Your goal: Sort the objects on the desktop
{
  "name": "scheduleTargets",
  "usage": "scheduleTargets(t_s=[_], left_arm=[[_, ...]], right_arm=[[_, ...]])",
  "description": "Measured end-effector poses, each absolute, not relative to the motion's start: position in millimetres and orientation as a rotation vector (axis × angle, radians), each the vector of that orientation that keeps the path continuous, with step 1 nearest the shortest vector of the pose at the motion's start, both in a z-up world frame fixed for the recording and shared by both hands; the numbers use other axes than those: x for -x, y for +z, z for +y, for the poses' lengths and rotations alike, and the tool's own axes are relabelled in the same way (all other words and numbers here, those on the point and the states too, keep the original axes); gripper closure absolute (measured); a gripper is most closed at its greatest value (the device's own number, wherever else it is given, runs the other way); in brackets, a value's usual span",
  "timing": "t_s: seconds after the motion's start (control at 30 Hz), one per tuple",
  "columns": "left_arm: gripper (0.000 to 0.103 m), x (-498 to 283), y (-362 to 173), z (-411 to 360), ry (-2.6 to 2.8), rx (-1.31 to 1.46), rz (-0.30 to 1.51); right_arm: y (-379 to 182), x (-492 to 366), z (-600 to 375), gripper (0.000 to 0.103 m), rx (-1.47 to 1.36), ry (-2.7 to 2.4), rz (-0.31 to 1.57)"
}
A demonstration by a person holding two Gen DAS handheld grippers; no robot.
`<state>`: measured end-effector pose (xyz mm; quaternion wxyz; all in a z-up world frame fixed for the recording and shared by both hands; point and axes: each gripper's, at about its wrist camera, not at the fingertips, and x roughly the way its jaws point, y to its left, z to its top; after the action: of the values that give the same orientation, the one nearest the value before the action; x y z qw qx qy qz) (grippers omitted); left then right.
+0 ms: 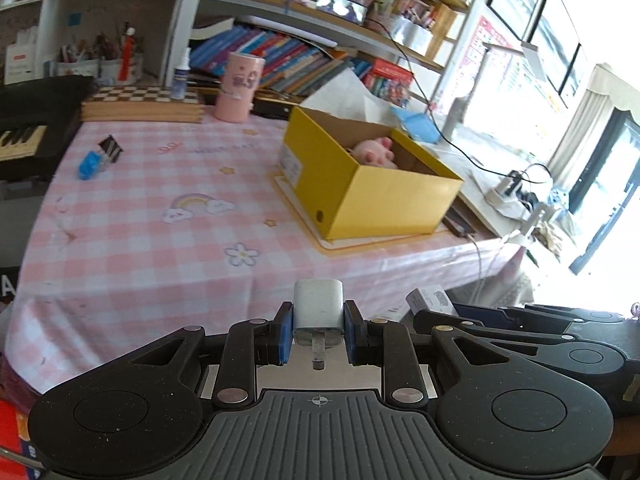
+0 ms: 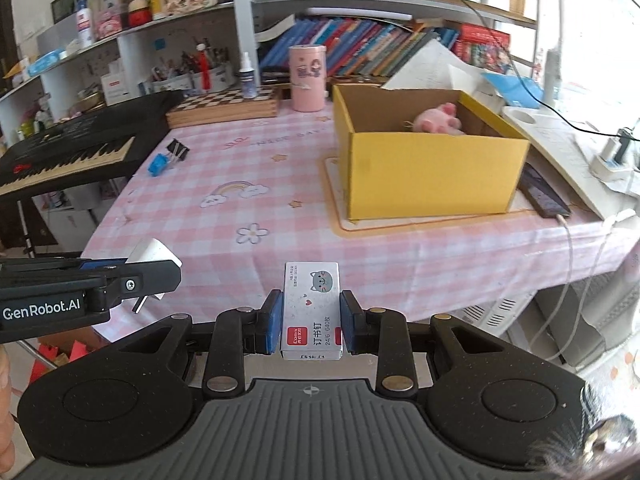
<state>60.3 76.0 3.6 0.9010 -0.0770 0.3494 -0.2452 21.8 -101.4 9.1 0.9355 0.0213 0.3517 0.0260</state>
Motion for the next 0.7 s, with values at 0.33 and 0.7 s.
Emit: scheduleTargets(t_s=[0.33, 0.7], left_arm=[[0.079, -68.2, 0.3, 49.5, -0.556, 0.132, 0.739], [0.079, -88.9, -2.0, -3.3, -0.607, 0.074, 0.769]], right_arm=[[3.5, -17.8, -126.6, 0.075, -0.076, -0.003, 0.739], [-1.0, -38.8, -174.8, 0.075, -0.127, -0.049, 0.762]])
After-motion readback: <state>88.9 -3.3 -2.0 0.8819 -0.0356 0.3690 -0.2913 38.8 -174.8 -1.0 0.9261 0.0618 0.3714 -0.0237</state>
